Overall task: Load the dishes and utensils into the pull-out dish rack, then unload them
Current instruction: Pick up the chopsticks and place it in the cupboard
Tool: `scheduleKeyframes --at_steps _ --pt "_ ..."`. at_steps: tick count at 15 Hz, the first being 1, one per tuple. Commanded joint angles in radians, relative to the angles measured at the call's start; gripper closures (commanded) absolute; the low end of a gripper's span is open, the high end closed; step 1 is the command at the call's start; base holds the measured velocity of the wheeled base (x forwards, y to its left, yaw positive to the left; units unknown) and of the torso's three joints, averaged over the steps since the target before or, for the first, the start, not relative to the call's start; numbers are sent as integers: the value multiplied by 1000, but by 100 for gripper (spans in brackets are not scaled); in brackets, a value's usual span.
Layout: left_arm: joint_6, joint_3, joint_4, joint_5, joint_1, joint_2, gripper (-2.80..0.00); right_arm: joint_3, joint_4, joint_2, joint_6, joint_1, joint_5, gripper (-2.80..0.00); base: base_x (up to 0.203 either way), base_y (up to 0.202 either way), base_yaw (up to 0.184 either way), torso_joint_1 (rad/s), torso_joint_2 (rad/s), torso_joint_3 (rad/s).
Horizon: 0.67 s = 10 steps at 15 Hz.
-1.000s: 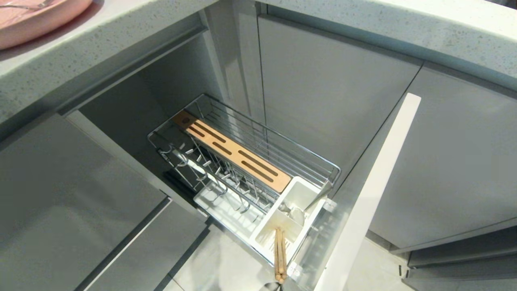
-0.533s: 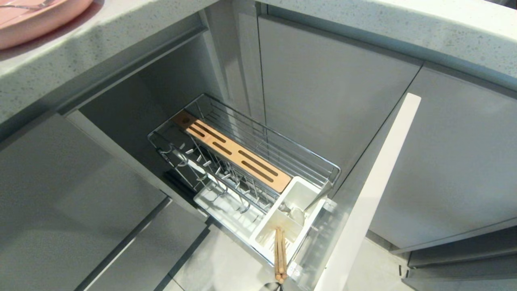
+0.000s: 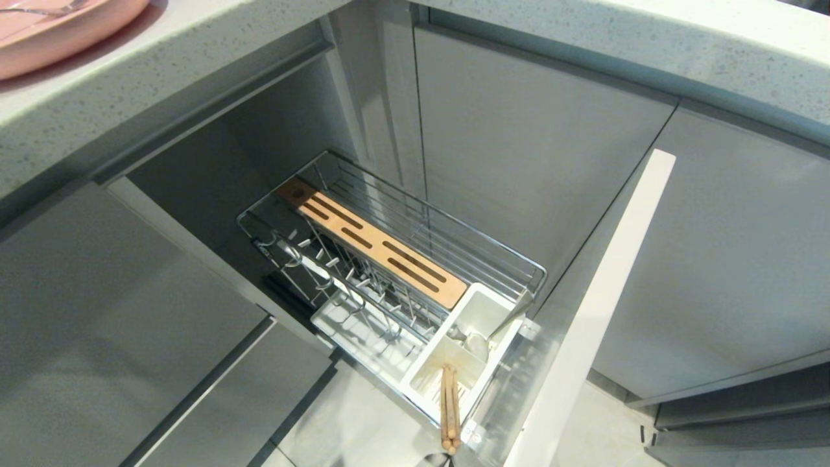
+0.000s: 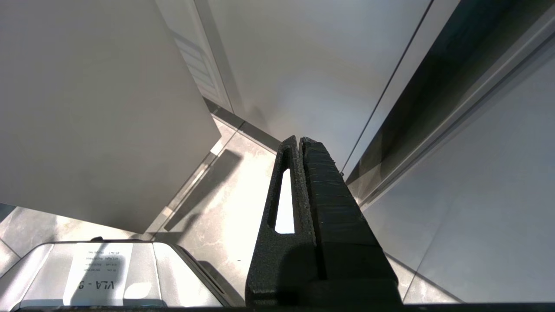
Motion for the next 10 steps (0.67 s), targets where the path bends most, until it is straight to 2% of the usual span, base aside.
scheduleKeyframes --at_steps 1,3,5,10 --pt "-2 -1 32 -5 -2 53 0 1 0 0 0 1 0 0 0 0 0 0 0 0" --pt "-2 -3 66 14 -22 90 0 2 0 0 0 0 0 0 0 0 0 0 0 0" --pt "-1 -3 114 124 -80 130 0 2 0 0 0 2 0 0 0 0 0 0 0 0" --pt "-1 -2 161 265 -162 186 0 1 0 0 0 2 0 0 0 0 0 0 0 0"
